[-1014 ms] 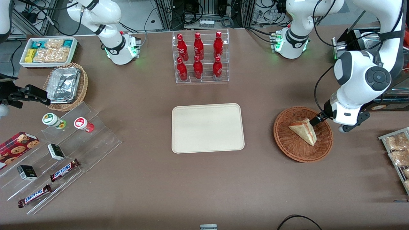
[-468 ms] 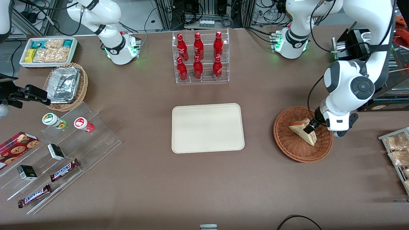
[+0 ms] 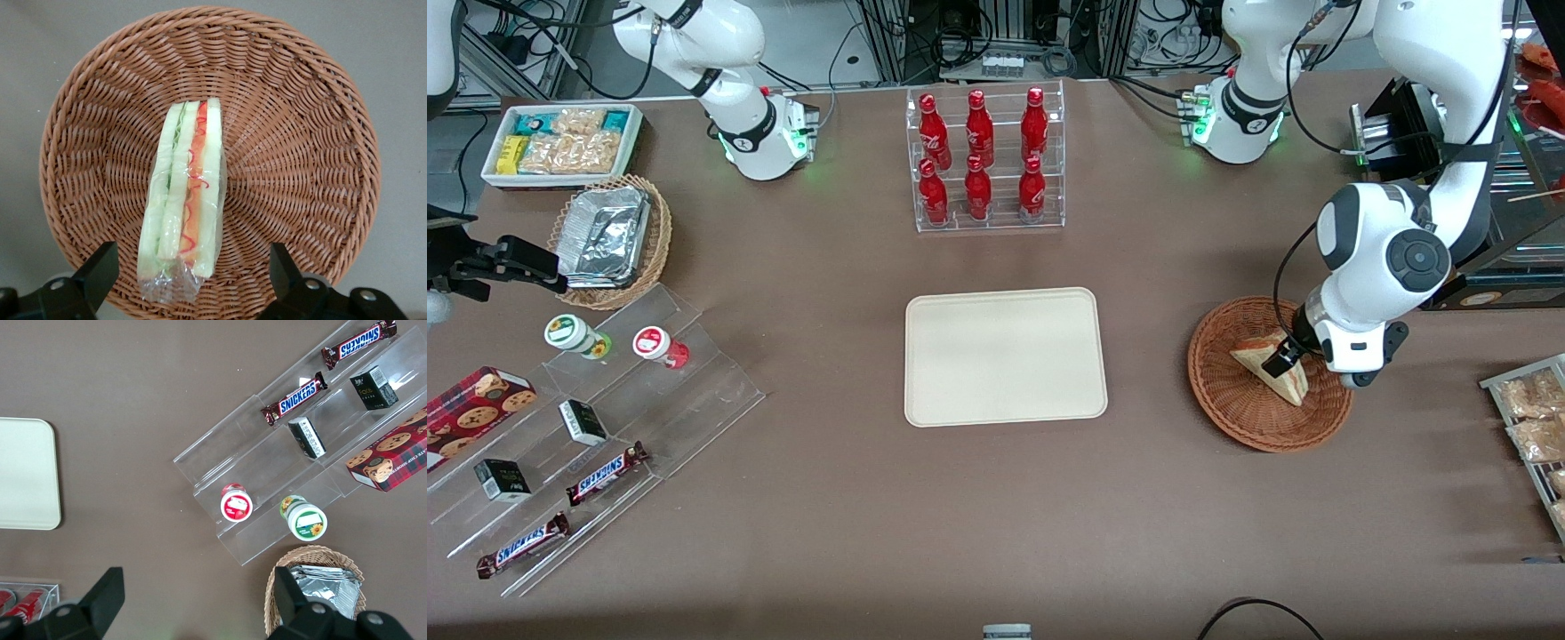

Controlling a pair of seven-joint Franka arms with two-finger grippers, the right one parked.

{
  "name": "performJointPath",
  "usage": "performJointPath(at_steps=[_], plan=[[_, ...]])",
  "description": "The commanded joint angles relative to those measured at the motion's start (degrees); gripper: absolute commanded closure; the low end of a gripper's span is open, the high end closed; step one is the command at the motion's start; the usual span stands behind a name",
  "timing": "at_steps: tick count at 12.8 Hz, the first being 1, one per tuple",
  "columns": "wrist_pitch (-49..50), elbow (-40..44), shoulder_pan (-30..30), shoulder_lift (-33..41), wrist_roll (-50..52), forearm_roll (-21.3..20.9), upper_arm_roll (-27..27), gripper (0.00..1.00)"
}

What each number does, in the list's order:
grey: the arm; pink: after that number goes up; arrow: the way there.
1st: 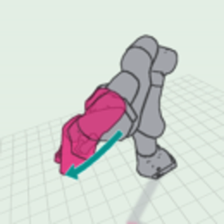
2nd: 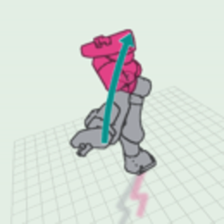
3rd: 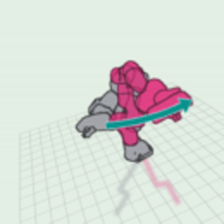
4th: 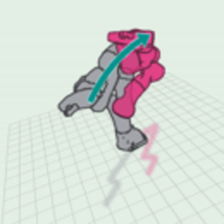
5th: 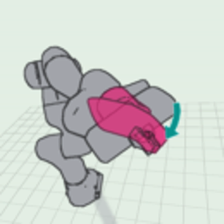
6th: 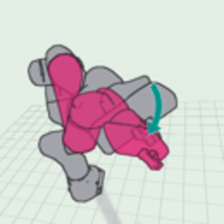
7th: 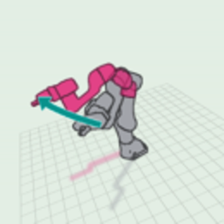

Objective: Place sandwich from basket to tray
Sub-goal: 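Lower the left gripper and close it on the wrapped sandwich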

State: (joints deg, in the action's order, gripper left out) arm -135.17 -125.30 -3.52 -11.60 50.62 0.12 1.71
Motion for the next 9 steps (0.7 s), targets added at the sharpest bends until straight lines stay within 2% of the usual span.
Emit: performJointPath(at_steps=[1,5,6,7,8,9], plan=[[-3.4,-1.4,-0.3,-1.2,0.9,0.6,0.0,0.0],[-4.7,-2.0,-0.3,-2.9,0.8,0.6,0.0,0.0],[-5.8,-2.8,-0.3,-2.9,0.8,0.5,0.0,0.05],[-6.1,-3.5,-0.3,-2.8,0.8,0.5,0.0,0.4],[-5.7,-3.8,-0.3,-2.5,0.7,0.4,0.0,0.8],[-5.0,-4.0,-0.3,-2.0,0.4,0.3,-0.1,1.0]])
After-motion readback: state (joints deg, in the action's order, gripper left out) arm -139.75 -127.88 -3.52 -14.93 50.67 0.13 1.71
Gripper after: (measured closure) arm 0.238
